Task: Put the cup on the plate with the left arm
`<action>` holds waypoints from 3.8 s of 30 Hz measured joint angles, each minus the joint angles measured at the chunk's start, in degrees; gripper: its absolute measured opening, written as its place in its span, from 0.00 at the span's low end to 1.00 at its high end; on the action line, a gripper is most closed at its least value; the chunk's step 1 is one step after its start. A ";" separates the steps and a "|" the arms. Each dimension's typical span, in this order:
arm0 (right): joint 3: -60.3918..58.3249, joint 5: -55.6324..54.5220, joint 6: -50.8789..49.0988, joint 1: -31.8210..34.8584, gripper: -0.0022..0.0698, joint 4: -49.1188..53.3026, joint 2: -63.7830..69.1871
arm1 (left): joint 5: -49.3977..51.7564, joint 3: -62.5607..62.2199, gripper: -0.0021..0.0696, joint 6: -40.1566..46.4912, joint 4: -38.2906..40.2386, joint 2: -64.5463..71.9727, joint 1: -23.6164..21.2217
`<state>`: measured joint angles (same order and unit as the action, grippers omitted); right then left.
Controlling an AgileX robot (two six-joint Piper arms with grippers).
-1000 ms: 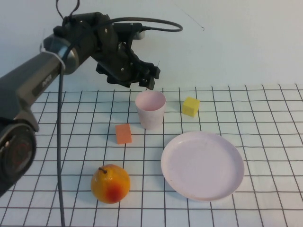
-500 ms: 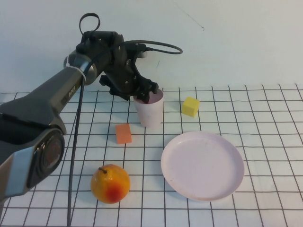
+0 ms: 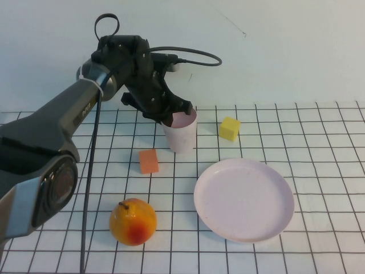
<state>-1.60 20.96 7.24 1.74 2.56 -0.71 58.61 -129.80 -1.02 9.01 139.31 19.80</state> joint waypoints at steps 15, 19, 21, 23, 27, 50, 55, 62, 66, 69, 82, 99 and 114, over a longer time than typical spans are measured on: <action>0.00 0.00 0.00 0.00 0.03 0.00 0.00 | 12.08 -5.18 0.07 9.64 14.71 -7.07 1.32; 0.00 0.00 0.00 0.00 0.03 0.00 0.00 | 12.27 -3.95 0.07 12.11 15.07 -8.70 4.81; 0.00 0.00 0.00 0.00 0.03 0.00 0.00 | 12.27 -3.09 0.06 12.33 13.64 -9.08 7.63; 0.00 0.00 0.00 0.00 0.03 0.00 0.00 | 12.27 -1.48 0.06 12.30 11.11 -9.60 10.73; 0.00 0.00 0.00 0.00 0.03 0.00 0.00 | 12.27 3.05 0.06 12.36 5.69 -10.71 15.88; 0.00 0.00 0.00 0.00 0.03 0.00 0.00 | 5.87 16.87 0.06 12.02 -0.22 -13.38 19.97; 0.00 0.00 0.00 0.00 0.03 0.00 0.00 | 4.66 16.90 0.06 12.15 -0.42 -12.28 19.97; 0.00 0.00 0.00 0.00 0.03 0.00 0.00 | 2.23 17.13 0.06 12.15 -1.07 -11.19 19.97; 0.00 0.00 0.00 0.00 0.03 0.00 0.00 | 0.94 17.13 0.07 12.15 -1.30 -11.19 19.97; 0.00 0.00 0.00 0.00 0.03 0.00 0.00 | -0.07 17.13 0.12 12.15 -1.30 -11.19 19.97; 0.00 0.00 0.00 0.00 0.03 0.00 0.00 | 0.65 17.01 0.54 12.15 -1.93 -11.19 19.97; 0.00 0.00 0.00 0.00 0.03 0.00 0.00 | 9.03 3.38 0.72 8.67 -11.37 -19.11 19.97; 0.00 0.00 0.00 0.00 0.03 0.00 0.00 | 14.04 1.87 0.94 1.53 -31.60 -48.05 19.97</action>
<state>-1.60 20.96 7.24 1.74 2.56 -0.71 72.65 -127.93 0.51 -22.59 91.26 39.77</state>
